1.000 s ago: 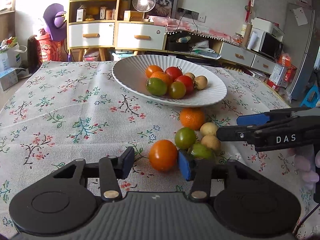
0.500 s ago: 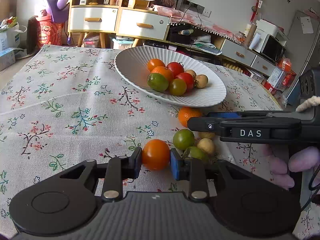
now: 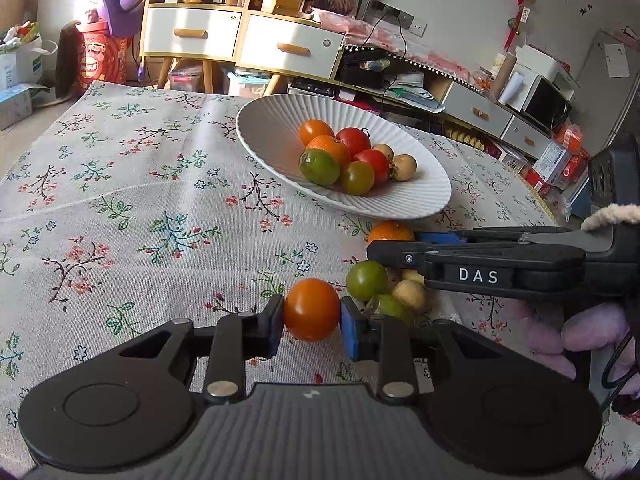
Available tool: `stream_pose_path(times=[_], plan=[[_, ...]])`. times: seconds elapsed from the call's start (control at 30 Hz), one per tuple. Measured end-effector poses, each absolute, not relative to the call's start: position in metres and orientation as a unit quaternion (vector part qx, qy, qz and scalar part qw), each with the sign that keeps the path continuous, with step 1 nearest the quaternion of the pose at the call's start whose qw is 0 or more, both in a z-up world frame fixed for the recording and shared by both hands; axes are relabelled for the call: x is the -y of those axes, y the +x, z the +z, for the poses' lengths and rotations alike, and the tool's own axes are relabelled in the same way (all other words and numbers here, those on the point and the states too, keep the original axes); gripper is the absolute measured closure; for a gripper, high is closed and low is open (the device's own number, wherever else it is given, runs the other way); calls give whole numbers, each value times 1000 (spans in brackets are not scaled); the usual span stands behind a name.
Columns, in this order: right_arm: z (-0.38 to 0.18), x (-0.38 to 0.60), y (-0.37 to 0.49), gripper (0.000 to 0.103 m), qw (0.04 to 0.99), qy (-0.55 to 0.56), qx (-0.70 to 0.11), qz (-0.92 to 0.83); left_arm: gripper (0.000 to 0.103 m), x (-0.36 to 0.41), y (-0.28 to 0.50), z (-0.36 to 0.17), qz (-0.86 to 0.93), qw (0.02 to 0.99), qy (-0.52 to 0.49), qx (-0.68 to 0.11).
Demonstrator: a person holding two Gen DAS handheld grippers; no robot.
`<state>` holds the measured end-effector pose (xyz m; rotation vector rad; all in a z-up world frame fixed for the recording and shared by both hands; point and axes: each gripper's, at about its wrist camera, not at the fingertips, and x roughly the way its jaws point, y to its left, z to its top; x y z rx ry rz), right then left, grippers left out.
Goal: Organize fruits
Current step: 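Grasp an orange tomato with the left gripper while the right grasps a mandarin, then carry the orange tomato and mandarin over the white bowl with both grippers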
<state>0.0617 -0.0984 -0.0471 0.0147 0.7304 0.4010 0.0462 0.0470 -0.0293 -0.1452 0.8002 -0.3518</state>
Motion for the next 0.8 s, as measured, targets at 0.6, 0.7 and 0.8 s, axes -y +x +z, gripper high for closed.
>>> stream_pose_path(times=[0.6, 0.7, 0.8], plan=[[-17, 118, 35, 71, 924, 17, -330, 191, 77, -35, 55, -2, -181, 916, -67, -351], [-11, 121, 36, 71, 929, 21, -318, 189, 77, -32, 60, 0, -179, 918, -65, -347], [-10, 124, 40, 71, 932, 24, -310, 186, 77, -30, 67, 1, -174, 920, -64, -345]])
